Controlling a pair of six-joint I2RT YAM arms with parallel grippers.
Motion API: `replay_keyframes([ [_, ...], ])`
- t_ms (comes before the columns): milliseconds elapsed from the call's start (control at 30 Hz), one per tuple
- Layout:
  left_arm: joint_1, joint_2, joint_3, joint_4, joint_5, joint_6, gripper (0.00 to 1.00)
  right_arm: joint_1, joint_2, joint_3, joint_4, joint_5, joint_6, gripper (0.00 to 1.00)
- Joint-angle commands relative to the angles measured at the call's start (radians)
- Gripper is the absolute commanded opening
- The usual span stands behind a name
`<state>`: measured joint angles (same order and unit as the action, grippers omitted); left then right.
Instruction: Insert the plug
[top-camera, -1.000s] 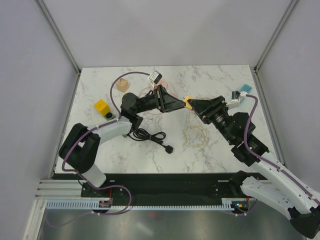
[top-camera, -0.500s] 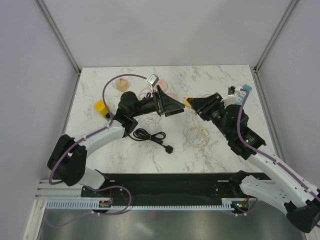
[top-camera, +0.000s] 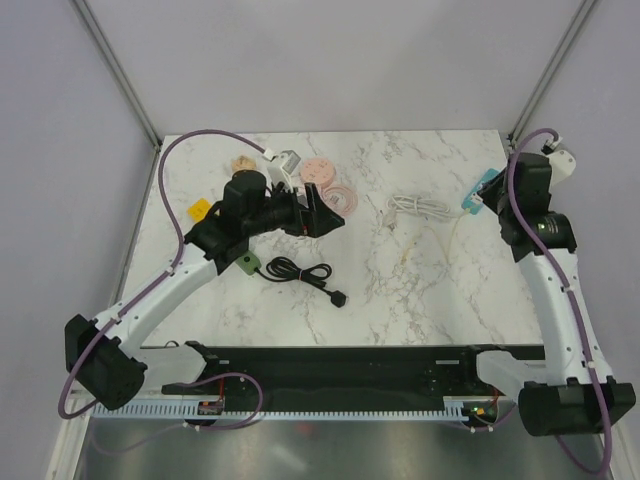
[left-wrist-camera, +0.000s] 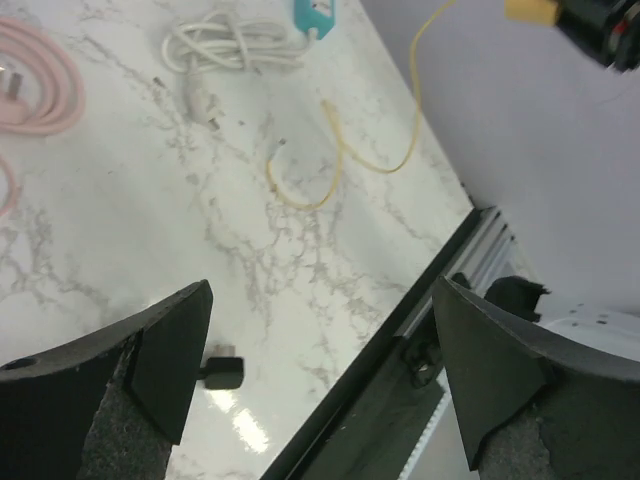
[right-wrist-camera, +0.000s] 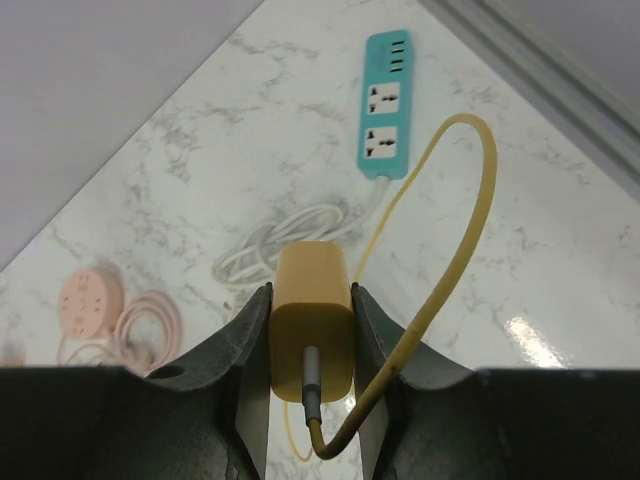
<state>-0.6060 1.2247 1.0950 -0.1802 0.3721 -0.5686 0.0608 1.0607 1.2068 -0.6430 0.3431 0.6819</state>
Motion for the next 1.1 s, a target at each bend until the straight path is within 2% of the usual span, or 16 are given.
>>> replay_keyframes([
  [0, 0.002, -0.059, -0.021, -0.108, -0.114, 0.200, 0.96, -0.114, 0.094, 0.066, -0.072, 0.019, -0.110, 0.00],
  [167, 0.002, -0.093, -0.047, -0.134, -0.145, 0.230, 0.96, -0.258, 0.235, 0.068, 0.000, -0.041, -0.180, 0.00],
  [267, 0.000, -0.106, -0.052, -0.148, -0.140, 0.242, 0.96, -0.285, 0.353, 0.121, 0.025, -0.090, -0.209, 0.00],
  [467, 0.002, -0.126, -0.052, -0.177, -0.157, 0.279, 0.97, -0.299, 0.603, 0.268, 0.059, -0.156, -0.283, 0.00],
  [700, 0.002, -0.125, -0.055, -0.194, -0.187, 0.311, 0.97, -0.319, 0.905, 0.513, -0.044, -0.239, -0.326, 0.00],
  [1067, 0.002, -0.126, -0.060, -0.200, -0.231, 0.328, 0.98, -0.322, 1.128, 0.792, -0.112, -0.306, -0.301, 0.00],
])
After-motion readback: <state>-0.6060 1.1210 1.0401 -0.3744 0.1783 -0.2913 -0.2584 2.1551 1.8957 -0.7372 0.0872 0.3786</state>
